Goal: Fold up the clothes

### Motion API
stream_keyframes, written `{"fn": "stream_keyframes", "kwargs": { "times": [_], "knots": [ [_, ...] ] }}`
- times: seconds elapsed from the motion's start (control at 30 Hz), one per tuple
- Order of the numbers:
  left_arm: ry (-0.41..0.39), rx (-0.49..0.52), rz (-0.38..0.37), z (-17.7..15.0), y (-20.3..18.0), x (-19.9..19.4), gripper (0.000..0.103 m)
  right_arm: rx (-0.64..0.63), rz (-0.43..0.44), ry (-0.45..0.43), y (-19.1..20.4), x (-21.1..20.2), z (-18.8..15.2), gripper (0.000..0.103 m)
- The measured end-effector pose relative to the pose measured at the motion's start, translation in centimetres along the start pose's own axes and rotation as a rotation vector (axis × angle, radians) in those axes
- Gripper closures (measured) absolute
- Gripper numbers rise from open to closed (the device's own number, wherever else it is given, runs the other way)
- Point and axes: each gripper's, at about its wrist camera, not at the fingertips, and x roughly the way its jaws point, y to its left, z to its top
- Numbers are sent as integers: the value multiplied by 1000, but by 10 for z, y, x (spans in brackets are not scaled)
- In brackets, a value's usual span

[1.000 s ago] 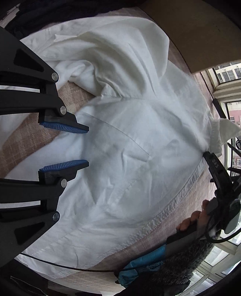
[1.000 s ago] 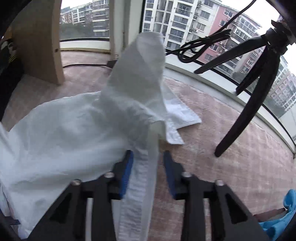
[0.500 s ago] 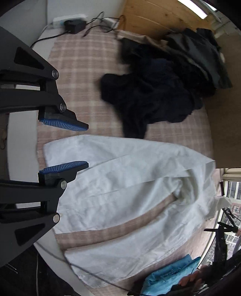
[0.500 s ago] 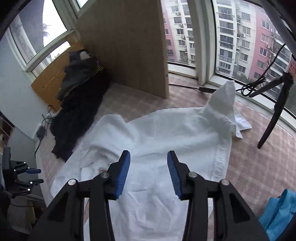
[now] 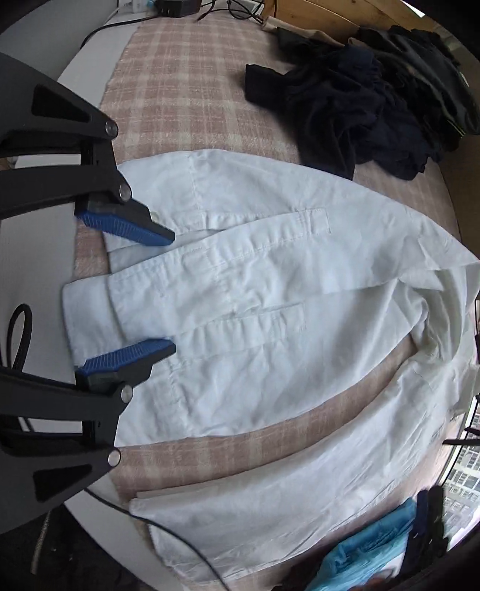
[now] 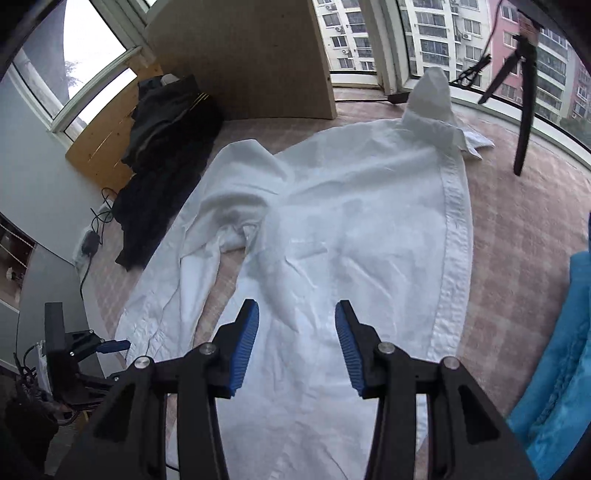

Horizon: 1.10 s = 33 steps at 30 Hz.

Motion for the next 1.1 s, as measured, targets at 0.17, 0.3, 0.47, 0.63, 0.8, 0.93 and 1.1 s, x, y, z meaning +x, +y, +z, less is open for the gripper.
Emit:
{"fn": "stream_keyframes", "kwargs": {
  "times": [0.17, 0.3, 0.47, 0.63, 0.8, 0.93, 1.1],
  "knots": [
    [11, 0, -50, 4, 2, 4, 57, 64, -21, -34, -20, -24, -16, 56],
    [30, 13, -39, 7, 4, 1, 93, 85, -25, -50, -25, -34, -27, 56],
    [28, -25, -58, 12, 22, -20, 99, 73, 20, -29, -10, -27, -38, 56],
    [-45, -106, -64, 13, 61, -59, 99, -81, 53, 7, 49, -11, -53, 56],
    [-103, -192, -76, 16, 118, -77, 99, -184, 66, 41, 107, 11, -65, 56],
    [-137, -192, -89, 19, 154, -83, 99, -194, 46, 44, 136, 22, -69, 56],
    [-138, -181, -171, 30, 201, -73, 98, -130, 49, 28, 176, 38, -65, 56]
  ]
}}
